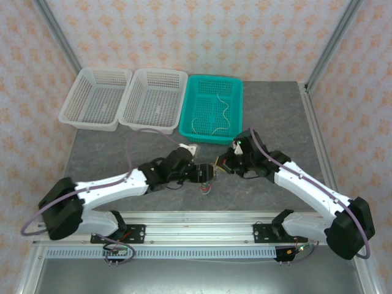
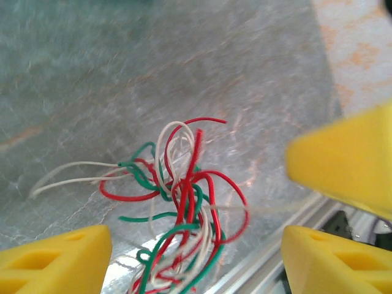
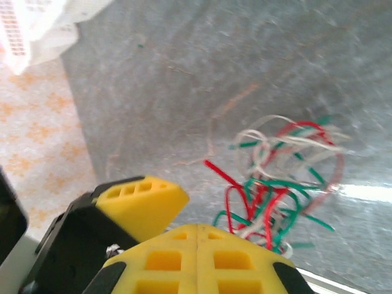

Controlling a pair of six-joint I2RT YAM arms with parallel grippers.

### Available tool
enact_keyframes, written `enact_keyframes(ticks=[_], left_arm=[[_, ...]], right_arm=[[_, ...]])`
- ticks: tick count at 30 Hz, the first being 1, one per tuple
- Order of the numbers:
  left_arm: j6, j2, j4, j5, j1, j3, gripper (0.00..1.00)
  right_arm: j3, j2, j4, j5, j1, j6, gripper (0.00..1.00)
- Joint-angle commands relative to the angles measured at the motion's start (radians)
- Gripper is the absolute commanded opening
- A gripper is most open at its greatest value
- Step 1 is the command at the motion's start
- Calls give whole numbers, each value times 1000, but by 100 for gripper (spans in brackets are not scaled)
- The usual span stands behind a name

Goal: Untangle the cables

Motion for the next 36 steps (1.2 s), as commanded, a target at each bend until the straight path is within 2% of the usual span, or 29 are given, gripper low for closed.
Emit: enact_keyframes(ticks=[1, 6, 8, 10, 16, 20, 26, 30, 31, 33, 34, 36], left_arm=[[252, -119, -24, -17, -8, 8, 65], [395, -142, -53, -6, -10, 22, 39], [409, -100, -21, 36, -10, 47, 37], [388, -55, 14, 31, -10, 62, 37], [353, -33, 206, -110, -10, 4, 40], [412, -20, 196, -120, -10, 20, 44], [469, 32, 177, -99, -10, 70, 41], [469, 55, 204, -130, -10, 81, 33], [467, 56, 215, -139, -10, 82, 28], [467, 55, 226, -157, -10, 86, 11], [467, 54, 231, -162, -10, 88, 8], [467, 51, 231, -163, -10, 95, 8]], right_arm=[[72, 14, 2, -9, 3, -22, 0], [134, 37, -14, -34, 3, -24, 0], [143, 42, -16, -34, 4, -16, 0], [148, 47, -16, -33, 3, 1, 0], [142, 45, -13, -29, 3, 55, 0], [130, 41, 40, -62, 3, 97, 0], [127, 45, 81, -87, 3, 171, 0], [116, 37, 111, -100, 3, 219, 0], [114, 36, 110, -104, 3, 224, 0], [117, 35, 87, -103, 3, 219, 0], [117, 34, 73, -95, 3, 211, 0], [117, 35, 47, -82, 3, 202, 0]])
